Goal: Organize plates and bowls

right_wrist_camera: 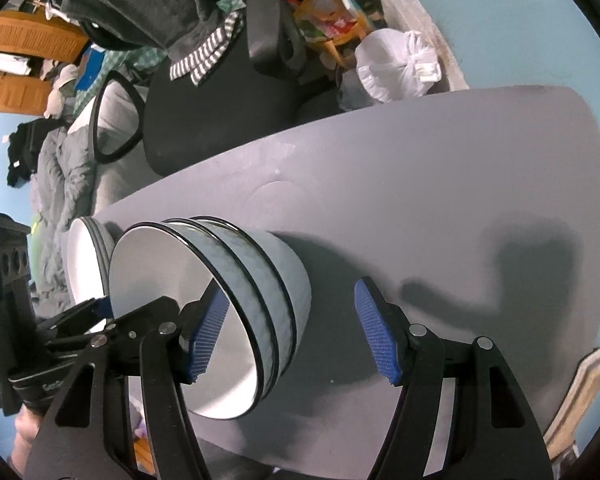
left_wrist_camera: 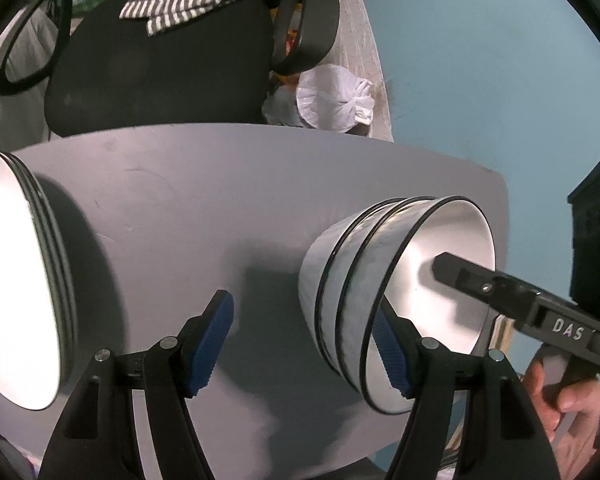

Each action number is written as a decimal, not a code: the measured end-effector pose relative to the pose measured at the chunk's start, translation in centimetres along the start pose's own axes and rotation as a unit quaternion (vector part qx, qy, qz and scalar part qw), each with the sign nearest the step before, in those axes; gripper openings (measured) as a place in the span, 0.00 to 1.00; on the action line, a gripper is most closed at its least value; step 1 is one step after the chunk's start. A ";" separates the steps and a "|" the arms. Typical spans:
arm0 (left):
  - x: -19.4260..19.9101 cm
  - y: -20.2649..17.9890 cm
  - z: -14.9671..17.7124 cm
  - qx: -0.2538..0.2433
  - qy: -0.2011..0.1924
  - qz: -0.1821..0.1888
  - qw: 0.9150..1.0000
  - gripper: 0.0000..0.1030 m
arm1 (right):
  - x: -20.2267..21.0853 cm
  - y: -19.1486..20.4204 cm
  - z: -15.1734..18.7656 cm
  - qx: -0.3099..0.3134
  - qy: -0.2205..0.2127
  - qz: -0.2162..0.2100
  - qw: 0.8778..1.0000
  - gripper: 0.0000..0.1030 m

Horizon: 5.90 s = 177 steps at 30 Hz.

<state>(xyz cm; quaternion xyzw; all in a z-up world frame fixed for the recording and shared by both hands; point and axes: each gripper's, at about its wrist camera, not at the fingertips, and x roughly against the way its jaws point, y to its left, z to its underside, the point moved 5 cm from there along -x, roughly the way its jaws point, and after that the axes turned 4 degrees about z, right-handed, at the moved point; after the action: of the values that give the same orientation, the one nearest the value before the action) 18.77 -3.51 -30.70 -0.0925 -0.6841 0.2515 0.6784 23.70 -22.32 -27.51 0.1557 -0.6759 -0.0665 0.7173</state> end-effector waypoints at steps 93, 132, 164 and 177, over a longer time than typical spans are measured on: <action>3.4 8.1 10.7 0.053 -0.026 -0.005 0.998 0.20 | -5.1 10.2 8.4 0.101 0.042 0.020 0.994 0.20; 14.2 17.1 4.3 0.078 -0.094 -0.059 0.991 0.20 | -5.2 26.8 2.2 0.180 0.014 -0.002 0.984 0.21; 16.3 20.7 4.8 0.093 -0.134 -0.118 0.979 0.71 | -5.7 26.6 1.1 0.195 -0.014 0.087 0.977 0.68; 18.9 19.5 9.2 0.098 -0.180 -0.068 0.976 0.79 | -2.1 24.6 5.9 0.163 -0.065 0.037 0.984 0.69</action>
<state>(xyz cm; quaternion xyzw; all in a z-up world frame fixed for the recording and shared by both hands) 4.46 20.03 -22.77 0.0682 -0.7717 0.2835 0.5652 14.87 0.71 -21.61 0.2411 -0.7280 0.0610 0.6388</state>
